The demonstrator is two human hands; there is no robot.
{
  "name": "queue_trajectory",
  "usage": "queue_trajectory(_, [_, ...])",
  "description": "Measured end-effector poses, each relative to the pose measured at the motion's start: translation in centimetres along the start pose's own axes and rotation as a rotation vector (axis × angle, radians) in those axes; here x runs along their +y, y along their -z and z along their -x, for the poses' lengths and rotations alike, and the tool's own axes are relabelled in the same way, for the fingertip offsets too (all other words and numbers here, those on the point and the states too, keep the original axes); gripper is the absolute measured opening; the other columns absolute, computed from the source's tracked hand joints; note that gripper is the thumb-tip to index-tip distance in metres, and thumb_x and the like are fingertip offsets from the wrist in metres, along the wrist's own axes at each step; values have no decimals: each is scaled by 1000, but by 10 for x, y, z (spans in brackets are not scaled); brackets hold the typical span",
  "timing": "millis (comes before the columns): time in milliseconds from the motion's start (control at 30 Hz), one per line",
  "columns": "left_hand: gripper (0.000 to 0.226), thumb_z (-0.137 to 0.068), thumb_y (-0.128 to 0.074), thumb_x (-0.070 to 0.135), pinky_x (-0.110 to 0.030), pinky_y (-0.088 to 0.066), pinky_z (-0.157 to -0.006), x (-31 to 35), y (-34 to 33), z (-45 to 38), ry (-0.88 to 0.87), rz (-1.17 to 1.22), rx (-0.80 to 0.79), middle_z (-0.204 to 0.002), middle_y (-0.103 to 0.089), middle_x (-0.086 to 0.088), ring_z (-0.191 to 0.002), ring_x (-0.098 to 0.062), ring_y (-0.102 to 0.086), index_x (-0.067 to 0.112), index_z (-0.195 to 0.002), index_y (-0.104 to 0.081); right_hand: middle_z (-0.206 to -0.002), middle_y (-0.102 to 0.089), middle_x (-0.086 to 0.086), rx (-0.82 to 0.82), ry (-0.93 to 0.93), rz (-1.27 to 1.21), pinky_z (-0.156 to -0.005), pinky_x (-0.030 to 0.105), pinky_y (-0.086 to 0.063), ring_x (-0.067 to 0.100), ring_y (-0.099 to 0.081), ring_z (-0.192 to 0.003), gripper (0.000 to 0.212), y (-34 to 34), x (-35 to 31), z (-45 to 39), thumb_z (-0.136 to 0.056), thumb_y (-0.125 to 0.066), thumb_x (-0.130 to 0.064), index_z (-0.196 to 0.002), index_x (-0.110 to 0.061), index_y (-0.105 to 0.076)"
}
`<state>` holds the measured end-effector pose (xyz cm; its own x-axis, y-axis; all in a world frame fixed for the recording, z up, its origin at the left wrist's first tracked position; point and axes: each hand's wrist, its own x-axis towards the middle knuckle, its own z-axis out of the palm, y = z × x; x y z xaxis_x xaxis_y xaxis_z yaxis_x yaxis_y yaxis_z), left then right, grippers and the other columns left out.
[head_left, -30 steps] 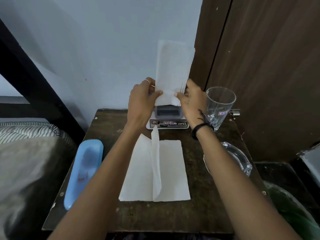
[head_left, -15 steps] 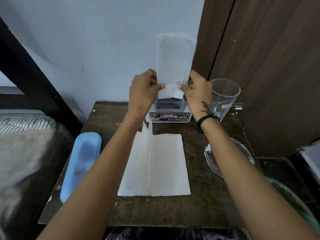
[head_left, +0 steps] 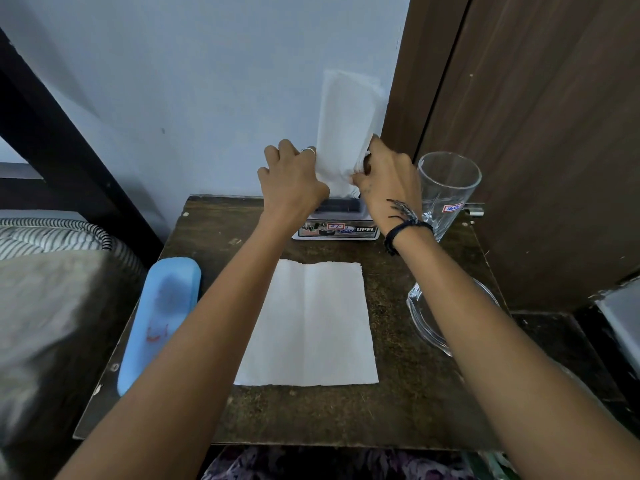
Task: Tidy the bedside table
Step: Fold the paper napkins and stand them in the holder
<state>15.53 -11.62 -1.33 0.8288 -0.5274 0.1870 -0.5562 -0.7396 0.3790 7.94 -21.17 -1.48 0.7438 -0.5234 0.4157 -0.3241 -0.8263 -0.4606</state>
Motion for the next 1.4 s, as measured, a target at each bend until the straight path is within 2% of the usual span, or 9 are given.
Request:
queue_trajectory(267, [34,-80,-45,-6,-38,-30,-81,10,-8,1,15,-98,98,-119,-48,-17,-113,-34,-41,5,-112,-50,-104,-62,20,-78,-64,133,-63,31,-34,34,-54,-104,26,-2,-6,2,-85,-57,-5,-111,0,-53])
queue_trajectory(400, [24,-80,-53,3,-36,-34,-75,2,-5,1,-1,52,75,-111,-51,-15,-104,-34,-47,5,-104,-56,-103,-60,19,-81,-41,164,-63,31,-33,33,-50,-107,26,-2,-8,5,-85,-53,0,-111,0,-53])
queue_trajectory(500, [21,-80,-51,6,-35,-40,-74,0,3,5,22,183,96,-110,-54,-13,-93,-34,-54,5,-99,-60,-108,-60,18,-99,-50,132,-64,30,-34,32,-50,-110,30,-1,-7,3,-87,-57,-9,-116,-2,-51])
queue_trajectory(633, [18,-79,-52,4,-34,-32,-74,7,4,4,77,136,106,-111,-54,-13,-93,-34,-55,5,-95,-58,-110,-59,15,-91,-96,83,-65,30,-35,31,-49,-111,50,-6,-8,0,-83,-63,-18,-127,-6,-43])
queue_trajectory(800, [28,-80,-43,-6,-35,-20,-77,17,-6,5,93,-39,132,-114,-53,-14,-93,-33,-54,5,-105,-51,-120,-51,16,-31,-148,136,-66,31,-30,33,-49,-112,44,-10,-12,-6,-91,-49,-7,-133,-6,-36])
queue_trajectory(933, [24,-81,-50,0,-35,-23,-77,15,-5,3,114,20,94,-114,-52,-13,-87,-33,-53,7,-104,-51,-119,-52,15,-46,-164,122,-68,34,-34,34,-52,-110,40,-10,-12,-8,-90,-51,-7,-129,-9,-40])
queue_trajectory(1067, [22,-78,-69,24,-43,-43,-89,3,7,-4,147,326,-45,-112,-59,-9,-100,-33,-58,17,-91,-53,-120,-60,13,-167,-203,-63,-72,29,-38,32,-56,-111,48,1,-5,-16,-80,-67,-13,-123,-12,-47])
queue_trajectory(1233, [7,-85,-60,23,-46,-46,-91,5,19,-3,102,407,38,-107,-64,-5,-99,-30,-58,18,-87,-55,-111,-67,11,-121,-249,-316,-81,38,-54,29,-64,-98,34,17,-5,-22,-78,-70,-19,-109,-8,-62])
queue_trajectory(1400, [7,-85,-55,10,-38,-35,-74,1,1,0,82,175,77,-101,-58,-13,-110,-31,-43,11,-79,-52,-106,-65,16,-141,-217,-24,-68,31,-42,33,-62,-96,27,3,-5,-13,-83,-66,-28,-98,-6,-63])
